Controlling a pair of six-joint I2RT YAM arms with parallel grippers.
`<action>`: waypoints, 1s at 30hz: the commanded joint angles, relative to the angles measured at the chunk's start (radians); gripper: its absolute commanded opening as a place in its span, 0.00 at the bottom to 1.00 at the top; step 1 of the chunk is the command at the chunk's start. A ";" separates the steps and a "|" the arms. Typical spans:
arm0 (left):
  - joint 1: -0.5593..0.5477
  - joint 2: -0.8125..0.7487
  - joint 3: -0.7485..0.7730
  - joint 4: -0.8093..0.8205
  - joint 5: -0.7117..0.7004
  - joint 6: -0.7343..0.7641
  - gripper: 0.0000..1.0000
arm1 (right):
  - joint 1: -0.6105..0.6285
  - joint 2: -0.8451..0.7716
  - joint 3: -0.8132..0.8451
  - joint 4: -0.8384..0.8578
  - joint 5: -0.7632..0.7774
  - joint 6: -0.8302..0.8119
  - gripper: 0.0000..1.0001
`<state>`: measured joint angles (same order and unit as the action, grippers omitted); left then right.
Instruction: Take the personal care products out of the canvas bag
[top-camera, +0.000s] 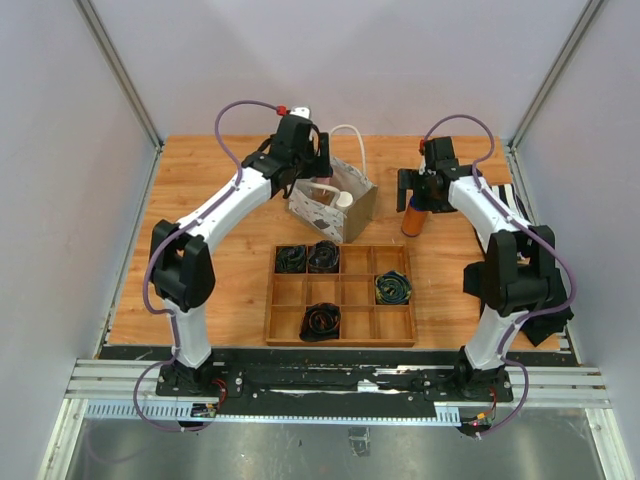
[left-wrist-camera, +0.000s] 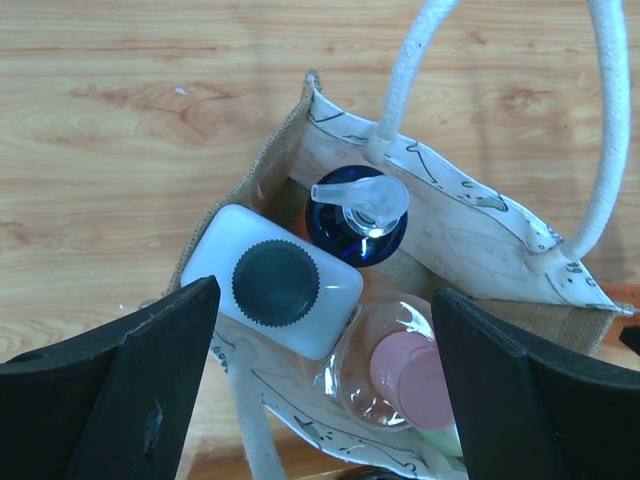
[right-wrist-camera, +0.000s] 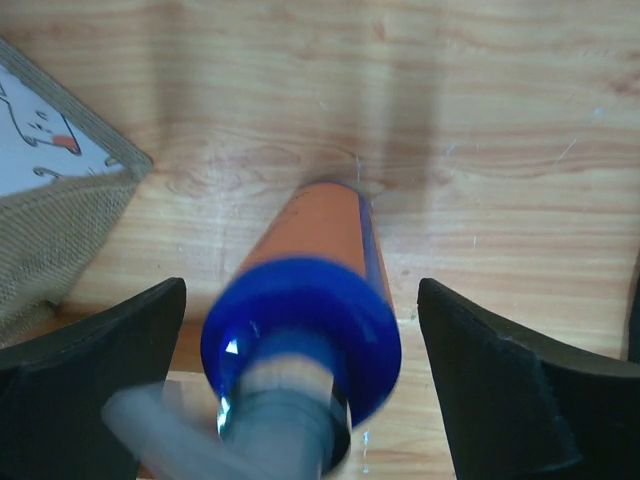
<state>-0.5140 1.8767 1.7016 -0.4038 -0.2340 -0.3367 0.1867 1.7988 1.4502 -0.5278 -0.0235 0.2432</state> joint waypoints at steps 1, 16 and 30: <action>-0.010 0.062 0.069 -0.131 -0.097 0.012 0.91 | -0.011 -0.061 -0.033 -0.012 0.000 0.002 0.99; -0.014 0.131 0.166 -0.207 -0.109 0.031 0.89 | -0.011 -0.133 -0.115 -0.008 -0.010 -0.003 0.99; -0.014 0.068 0.085 -0.149 -0.124 0.055 0.70 | -0.010 -0.139 -0.150 -0.007 0.003 -0.004 0.99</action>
<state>-0.5194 1.9762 1.8107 -0.5159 -0.3481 -0.3107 0.1867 1.6867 1.3266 -0.5282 -0.0269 0.2420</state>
